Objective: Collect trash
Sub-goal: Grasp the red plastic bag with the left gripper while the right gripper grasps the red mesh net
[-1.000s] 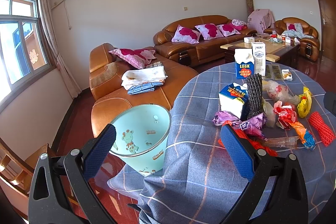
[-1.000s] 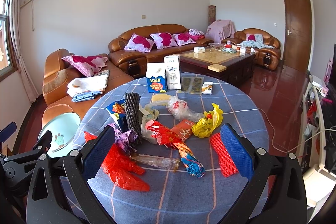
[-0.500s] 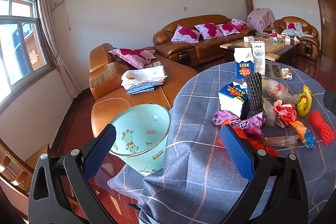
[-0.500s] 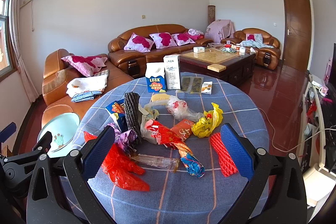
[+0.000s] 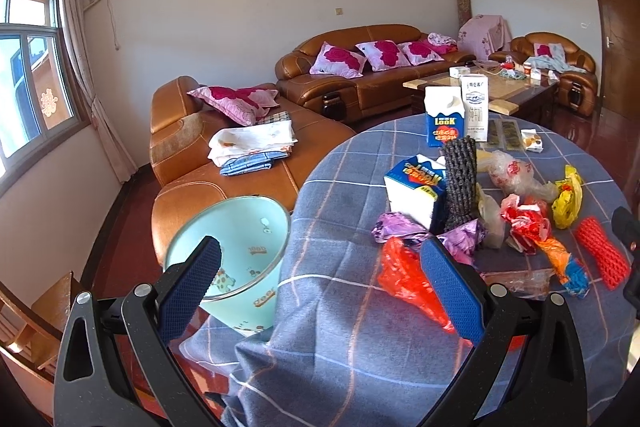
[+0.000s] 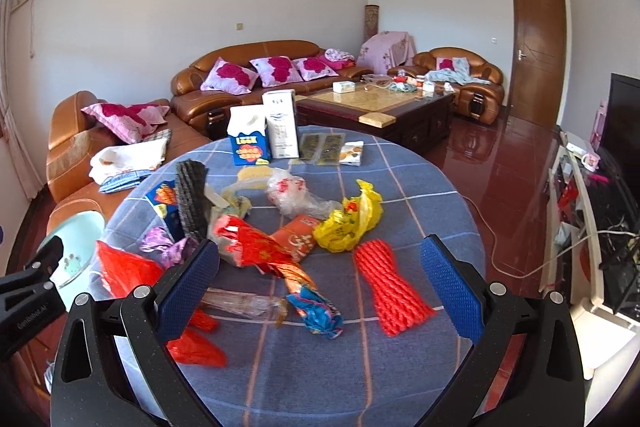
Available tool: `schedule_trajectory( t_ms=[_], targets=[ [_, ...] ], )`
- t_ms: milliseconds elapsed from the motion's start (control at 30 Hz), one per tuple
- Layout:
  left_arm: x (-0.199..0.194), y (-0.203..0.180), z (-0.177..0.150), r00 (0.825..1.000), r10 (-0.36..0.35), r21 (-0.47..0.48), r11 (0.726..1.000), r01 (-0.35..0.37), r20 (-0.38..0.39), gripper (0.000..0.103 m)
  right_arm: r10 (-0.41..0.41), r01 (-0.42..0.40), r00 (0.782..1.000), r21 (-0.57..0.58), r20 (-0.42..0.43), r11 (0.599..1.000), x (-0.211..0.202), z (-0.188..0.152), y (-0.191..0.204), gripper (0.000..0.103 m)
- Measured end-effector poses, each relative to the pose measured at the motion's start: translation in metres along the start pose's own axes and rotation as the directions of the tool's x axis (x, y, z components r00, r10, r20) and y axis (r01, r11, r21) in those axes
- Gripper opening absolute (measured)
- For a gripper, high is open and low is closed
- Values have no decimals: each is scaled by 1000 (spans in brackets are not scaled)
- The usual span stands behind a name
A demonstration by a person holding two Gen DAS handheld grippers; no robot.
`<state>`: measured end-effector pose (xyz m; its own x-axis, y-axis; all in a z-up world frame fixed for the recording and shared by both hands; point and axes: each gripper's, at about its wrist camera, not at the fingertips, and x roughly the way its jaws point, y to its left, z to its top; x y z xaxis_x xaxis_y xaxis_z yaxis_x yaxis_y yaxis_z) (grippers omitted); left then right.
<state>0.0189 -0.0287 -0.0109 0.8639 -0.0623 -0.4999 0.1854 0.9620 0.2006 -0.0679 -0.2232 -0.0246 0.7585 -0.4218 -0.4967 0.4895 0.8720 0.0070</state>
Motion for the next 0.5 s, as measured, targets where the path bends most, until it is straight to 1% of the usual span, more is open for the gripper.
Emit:
schedule_trajectory(
  t_ms=[67, 133, 233, 367, 433, 467, 500],
  targets=[
    [7, -14, -1, 1000, -21, 7, 1000, 21, -9, 98, -37, 37, 999, -9, 1, 999, 5, -7, -9, 99],
    [16, -29, -7, 999, -39, 28, 999, 40, -33, 98, -50, 50, 999, 10, -18, 999, 13, -14, -19, 99],
    [31, -46, -19, 996, -47, 63, 997, 52, -75, 98, -47, 47, 998, 3, -39, 999, 24, -23, -22, 99],
    [48, -51, -27, 991, -71, 53, 996, 77, -118, 97, -35, 34, 998, -14, -54, 999, 35, -30, -19, 99],
    [56, -55, -32, 984, -101, 47, 993, 109, -146, 94, -33, 32, 998, -16, -60, 999, 39, -31, -18, 99],
    [60, -57, -35, 977, -131, 42, 989, 140, -168, 83, -33, 32, 997, -16, -70, 999, 43, -33, -18, 99],
    [65, -59, -38, 967, -164, 35, 984, 174, -194, 67, -32, 31, 996, -14, -80, 999, 46, -36, -19, 98]
  ],
)
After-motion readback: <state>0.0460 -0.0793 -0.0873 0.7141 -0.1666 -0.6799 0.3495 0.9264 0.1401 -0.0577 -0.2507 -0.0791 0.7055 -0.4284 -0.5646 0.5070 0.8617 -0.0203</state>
